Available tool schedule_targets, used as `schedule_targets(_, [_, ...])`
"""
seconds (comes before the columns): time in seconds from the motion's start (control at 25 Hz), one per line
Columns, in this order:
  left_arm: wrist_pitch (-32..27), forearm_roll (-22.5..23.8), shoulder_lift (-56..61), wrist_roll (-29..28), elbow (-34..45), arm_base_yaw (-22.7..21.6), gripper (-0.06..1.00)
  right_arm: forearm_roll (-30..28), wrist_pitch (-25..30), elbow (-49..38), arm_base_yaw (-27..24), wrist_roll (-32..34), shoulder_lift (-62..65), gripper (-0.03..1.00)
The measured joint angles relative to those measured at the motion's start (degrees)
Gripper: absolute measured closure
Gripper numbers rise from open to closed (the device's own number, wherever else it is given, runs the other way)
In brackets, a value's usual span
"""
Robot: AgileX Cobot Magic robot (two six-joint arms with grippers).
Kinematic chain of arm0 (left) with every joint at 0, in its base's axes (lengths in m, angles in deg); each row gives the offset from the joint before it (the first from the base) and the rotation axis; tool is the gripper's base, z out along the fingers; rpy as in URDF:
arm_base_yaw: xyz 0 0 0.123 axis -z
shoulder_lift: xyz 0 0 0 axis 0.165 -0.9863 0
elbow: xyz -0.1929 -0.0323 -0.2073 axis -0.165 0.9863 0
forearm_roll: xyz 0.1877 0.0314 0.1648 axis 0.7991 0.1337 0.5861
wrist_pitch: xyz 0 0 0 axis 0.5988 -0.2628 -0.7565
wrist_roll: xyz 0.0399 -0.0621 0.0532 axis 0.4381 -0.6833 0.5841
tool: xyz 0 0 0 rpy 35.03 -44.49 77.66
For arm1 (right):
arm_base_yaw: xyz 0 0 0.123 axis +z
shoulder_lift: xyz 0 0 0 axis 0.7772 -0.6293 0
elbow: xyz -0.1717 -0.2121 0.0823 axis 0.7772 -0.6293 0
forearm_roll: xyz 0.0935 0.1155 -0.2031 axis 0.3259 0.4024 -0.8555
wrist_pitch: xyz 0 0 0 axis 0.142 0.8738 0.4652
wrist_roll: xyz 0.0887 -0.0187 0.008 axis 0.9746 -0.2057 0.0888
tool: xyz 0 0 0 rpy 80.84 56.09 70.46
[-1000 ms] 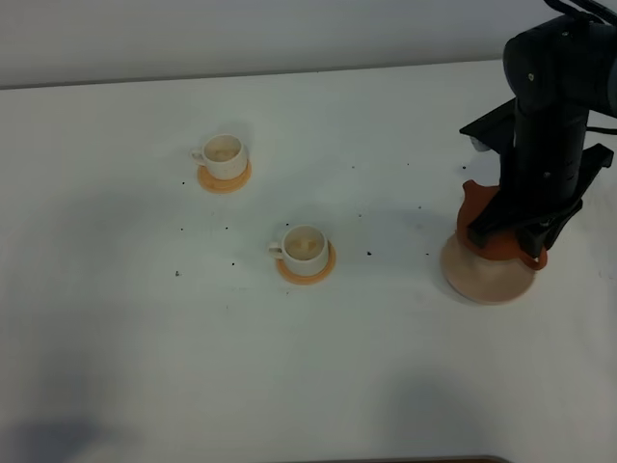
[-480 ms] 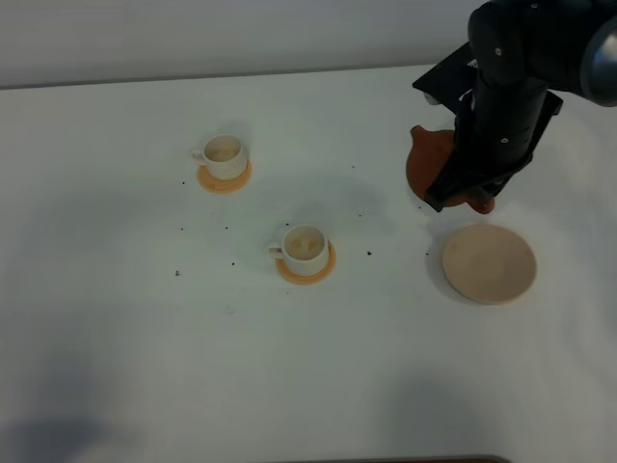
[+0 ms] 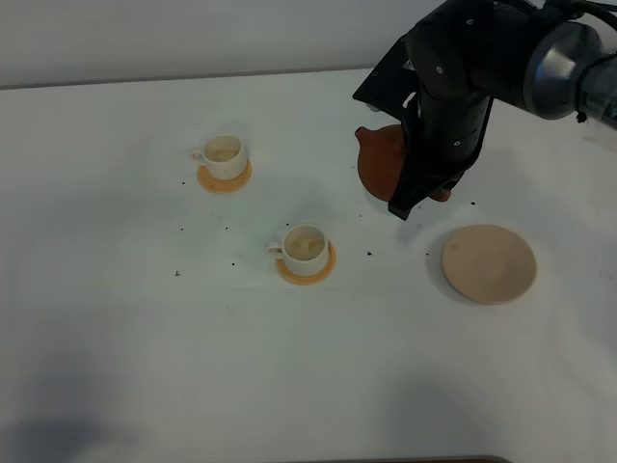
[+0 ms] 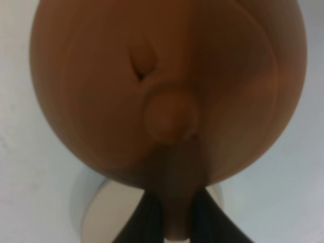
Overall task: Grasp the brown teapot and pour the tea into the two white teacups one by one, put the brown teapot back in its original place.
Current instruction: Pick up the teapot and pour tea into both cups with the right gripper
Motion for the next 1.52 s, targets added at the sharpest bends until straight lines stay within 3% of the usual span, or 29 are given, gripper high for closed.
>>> schedule_targets(0.16, [0.0,0.0,0.0,0.0,0.0,0.0,0.7,-3.2,0.5,0.0,2.4,-0.4,0.0,0.87])
schedule_targets(0.64, [0.0,0.0,0.0,0.0,0.0,0.0,0.7,-4.6,0.6,2.4,4.8,-0.5,-2.5,0.87])
schedule_targets(1.2, [0.0,0.0,0.0,0.0,0.0,0.0,0.7,-4.8,7.6,35.8,5.0,-6.2,-24.0,0.87])
schedule_targets(1.52, [0.0,0.0,0.0,0.0,0.0,0.0,0.7,-5.0,6.1,43.5,5.5,-9.0,-29.7,0.87])
